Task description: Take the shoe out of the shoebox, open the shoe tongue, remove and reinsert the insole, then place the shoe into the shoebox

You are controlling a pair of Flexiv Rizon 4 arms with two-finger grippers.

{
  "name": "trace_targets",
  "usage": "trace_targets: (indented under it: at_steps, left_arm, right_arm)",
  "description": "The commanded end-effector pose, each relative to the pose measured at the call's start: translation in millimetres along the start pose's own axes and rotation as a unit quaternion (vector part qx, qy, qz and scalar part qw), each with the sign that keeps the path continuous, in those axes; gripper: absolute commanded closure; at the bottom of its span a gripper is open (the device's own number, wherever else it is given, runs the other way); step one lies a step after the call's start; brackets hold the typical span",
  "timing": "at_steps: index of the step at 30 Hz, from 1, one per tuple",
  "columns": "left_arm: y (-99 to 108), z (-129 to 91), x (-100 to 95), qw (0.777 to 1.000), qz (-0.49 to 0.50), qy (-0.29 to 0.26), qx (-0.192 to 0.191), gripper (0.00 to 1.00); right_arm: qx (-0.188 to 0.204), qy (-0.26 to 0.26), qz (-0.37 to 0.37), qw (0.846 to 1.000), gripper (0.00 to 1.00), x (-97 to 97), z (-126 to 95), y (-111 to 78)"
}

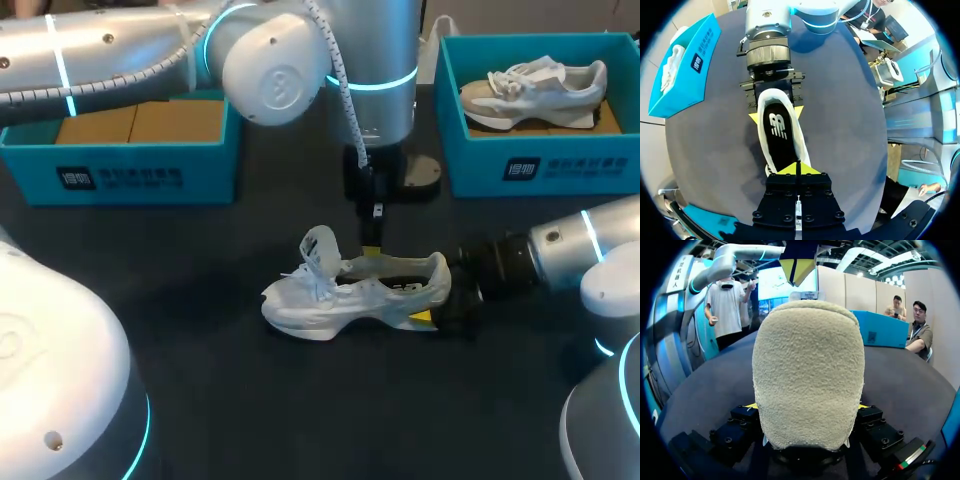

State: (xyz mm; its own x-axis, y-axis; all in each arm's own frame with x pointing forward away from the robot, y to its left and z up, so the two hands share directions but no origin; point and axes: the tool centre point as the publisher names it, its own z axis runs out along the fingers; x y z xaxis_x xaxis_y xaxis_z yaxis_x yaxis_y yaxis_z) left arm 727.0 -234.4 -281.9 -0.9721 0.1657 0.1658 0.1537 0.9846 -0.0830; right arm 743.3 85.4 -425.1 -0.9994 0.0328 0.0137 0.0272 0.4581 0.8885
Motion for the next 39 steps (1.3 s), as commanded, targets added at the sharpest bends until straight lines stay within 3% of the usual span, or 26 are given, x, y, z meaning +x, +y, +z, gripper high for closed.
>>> trace_targets:
  at_steps: [1, 7, 13, 25, 39]
  left_arm:
    - [0.1, -0.2, -0.3, 1.0, 0.0, 0.0, 0.0, 1.0]
    - [6.8, 6.3, -3.9, 1.0, -0.004, 0.007, 0.006, 1.0]
    - [1.4, 19.7, -5.1, 0.999, 0.009, -0.003, 0.045, 1.0]
    - [-24.5, 62.5, -7.9, 0.999, 0.033, 0.022, 0.038, 1.0]
    - [-23.2, 84.4, -19.9, 0.998, 0.026, 0.037, 0.043, 1.0]
  right_arm:
    - [0.001, -0.001, 0.0, 1.0, 1.0, -1.5, 5.5, -5.8]
    - [0.001, -0.001, 0.0, 1.0, 1.0, -1.5, 5.5, -5.8]
    - [0.001, -0.001, 0.0, 1.0, 1.0, -1.5, 5.5, -5.8]
    - [0.001, -0.001, 0.0, 1.0, 1.0, -1.5, 5.5, -5.8]
    - [0.001, -0.001, 0.0, 1.0, 1.0, -1.5, 5.5, -5.8]
